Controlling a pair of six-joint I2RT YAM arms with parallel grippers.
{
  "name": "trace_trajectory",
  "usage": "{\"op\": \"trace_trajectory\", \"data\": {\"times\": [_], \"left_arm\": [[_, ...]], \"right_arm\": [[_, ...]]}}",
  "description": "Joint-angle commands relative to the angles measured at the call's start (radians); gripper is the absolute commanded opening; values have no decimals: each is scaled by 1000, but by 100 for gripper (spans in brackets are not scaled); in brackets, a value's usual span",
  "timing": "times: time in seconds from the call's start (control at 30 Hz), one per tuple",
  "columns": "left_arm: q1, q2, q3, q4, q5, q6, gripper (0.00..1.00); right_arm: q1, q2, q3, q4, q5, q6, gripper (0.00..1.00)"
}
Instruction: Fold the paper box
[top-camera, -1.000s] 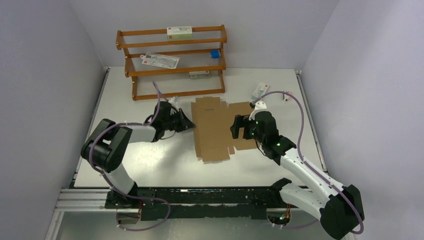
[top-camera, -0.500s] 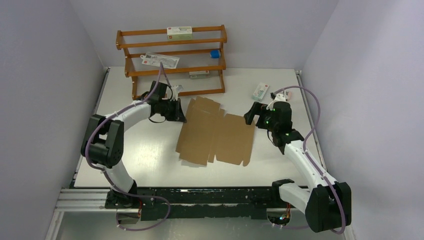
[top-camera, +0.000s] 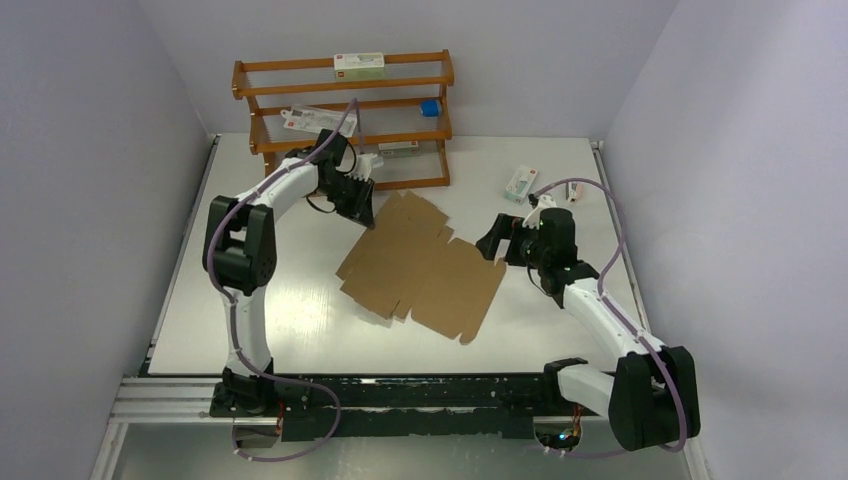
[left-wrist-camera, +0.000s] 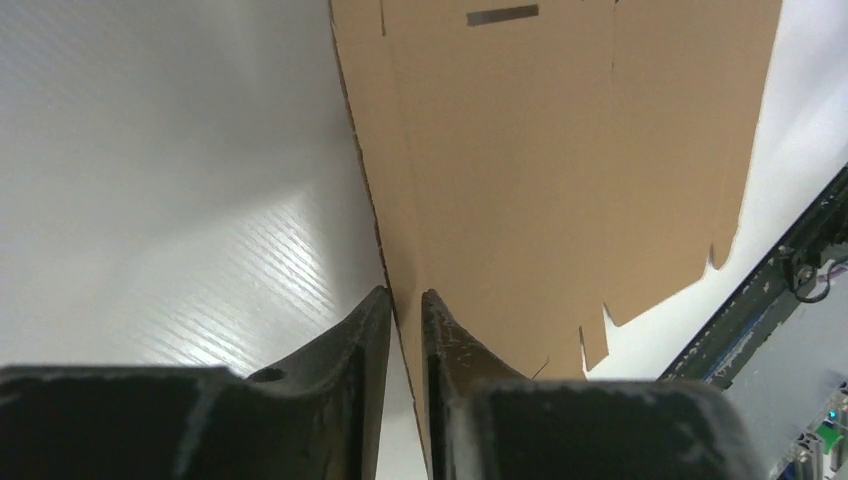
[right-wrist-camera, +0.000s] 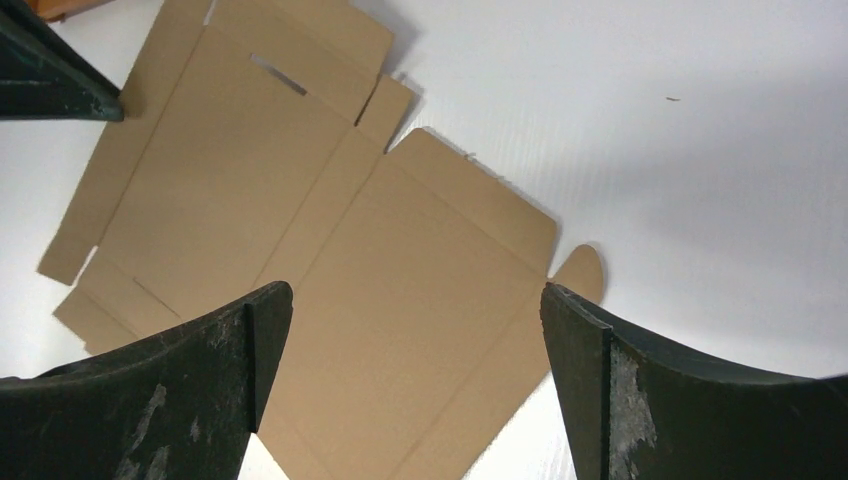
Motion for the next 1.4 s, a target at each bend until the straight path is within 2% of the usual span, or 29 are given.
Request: {"op": "trace_trajectory", "data": {"times": [0.0,0.13,0.23,0.4,0.47,0.63,0.83,1.03,1.2,1.37], "left_arm": [[-24,23,98,-90,-34,54,30],[-25,-70,29,12,-101,-37,51],[-25,-203,-88,107,-215,-175,64],[-22,-509,-394,258,-376,-442,83],[-22,-619,-522,296,-404,-514,87],[-22,-866,-808,338,-416,-679,90],[-25,-1053,-1038,394,-370,-820,89],[-76,-1012,-1139,531,-304,-916,87],[-159,-920,-1140,593,-325,-942,85],[-175,-852,-1107,619,-350,-927,84]], "right_arm": [[24,52,29,27,-45,-14,99],[38,135,62,82,-73,-7,99],[45,209,114,86,-83,-32,99],[56,331,215,117,-90,-28,99],[81,386,254,121,-61,-41,99],[86,516,321,106,-61,-54,99],[86,568,327,97,-40,-77,99],[85,608,317,92,-42,-86,99],[86,619,301,74,-26,-94,99],[95,593,264,54,-43,-95,98]]}}
